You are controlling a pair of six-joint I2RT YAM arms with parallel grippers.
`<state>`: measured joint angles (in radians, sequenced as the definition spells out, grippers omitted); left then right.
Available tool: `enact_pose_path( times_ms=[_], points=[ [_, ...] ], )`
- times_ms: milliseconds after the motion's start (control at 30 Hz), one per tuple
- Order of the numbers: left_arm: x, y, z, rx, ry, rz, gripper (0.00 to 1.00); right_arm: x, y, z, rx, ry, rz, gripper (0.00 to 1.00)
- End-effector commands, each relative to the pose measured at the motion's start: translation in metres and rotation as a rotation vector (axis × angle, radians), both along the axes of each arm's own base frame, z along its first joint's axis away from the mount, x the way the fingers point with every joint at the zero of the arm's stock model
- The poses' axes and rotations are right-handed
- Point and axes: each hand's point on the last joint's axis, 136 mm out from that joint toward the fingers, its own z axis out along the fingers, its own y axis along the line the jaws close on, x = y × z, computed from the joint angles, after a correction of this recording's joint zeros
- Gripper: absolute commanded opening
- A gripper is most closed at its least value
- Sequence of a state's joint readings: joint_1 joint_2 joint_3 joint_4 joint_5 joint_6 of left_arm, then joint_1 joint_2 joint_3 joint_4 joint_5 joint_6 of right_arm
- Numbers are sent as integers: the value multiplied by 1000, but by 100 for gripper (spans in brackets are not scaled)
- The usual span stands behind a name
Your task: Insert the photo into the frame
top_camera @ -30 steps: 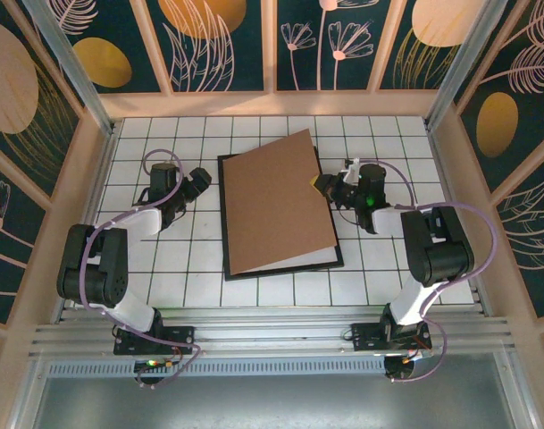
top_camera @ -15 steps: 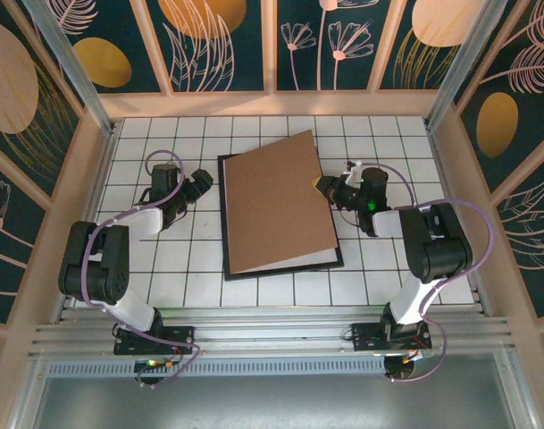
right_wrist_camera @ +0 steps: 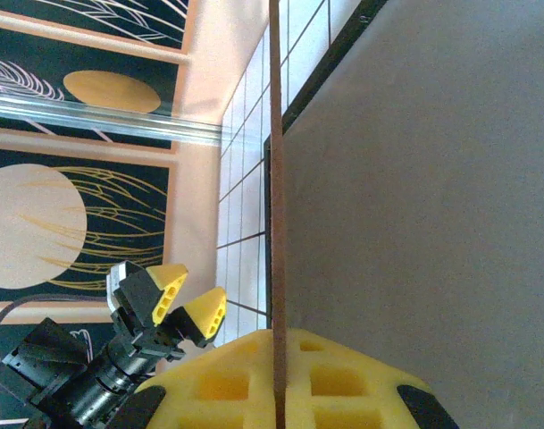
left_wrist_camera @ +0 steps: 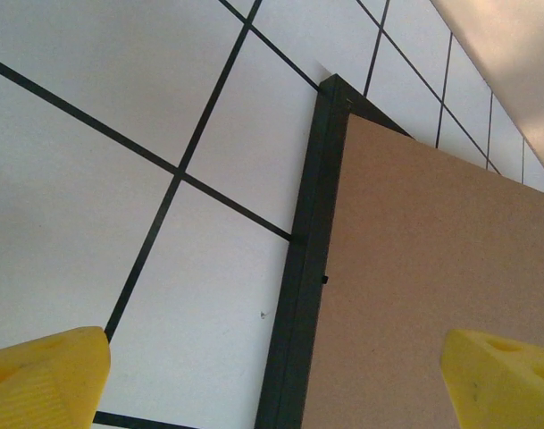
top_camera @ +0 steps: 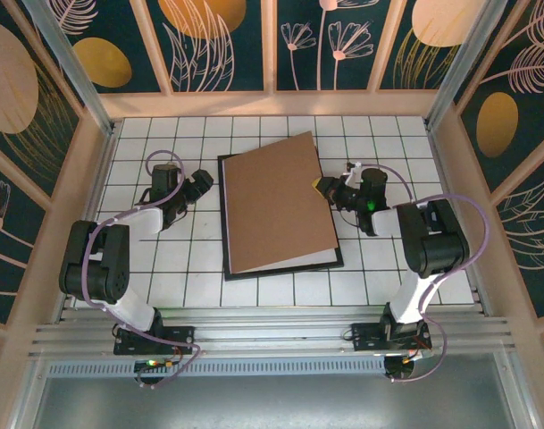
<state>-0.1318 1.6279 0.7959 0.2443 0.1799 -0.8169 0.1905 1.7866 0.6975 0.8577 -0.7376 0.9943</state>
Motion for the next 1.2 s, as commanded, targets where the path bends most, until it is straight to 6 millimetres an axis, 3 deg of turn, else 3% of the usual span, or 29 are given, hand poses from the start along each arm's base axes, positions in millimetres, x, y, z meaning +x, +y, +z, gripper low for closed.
enact_pose_path(
  times_ms=[0,100,267,467,833,1167],
  points=[
    [2,-6,-2,-18,-10,-18,95,9,4,15,12,-81,21,0],
    [2,-7,-2,-23,-12,-21,95,8,6,12,9,-78,31,0],
    [4,-9,-1,-33,-12,-28,95,9,9,6,4,-71,36,8],
    [4,-13,-1,-48,-10,-41,95,11,9,-4,-38,-56,32,24],
    [4,-15,1,-51,-13,-54,95,18,0,-28,-294,-24,-2,53],
    [3,-17,-3,-56,-7,-62,95,16,10,-33,-401,-19,12,59]
  ],
)
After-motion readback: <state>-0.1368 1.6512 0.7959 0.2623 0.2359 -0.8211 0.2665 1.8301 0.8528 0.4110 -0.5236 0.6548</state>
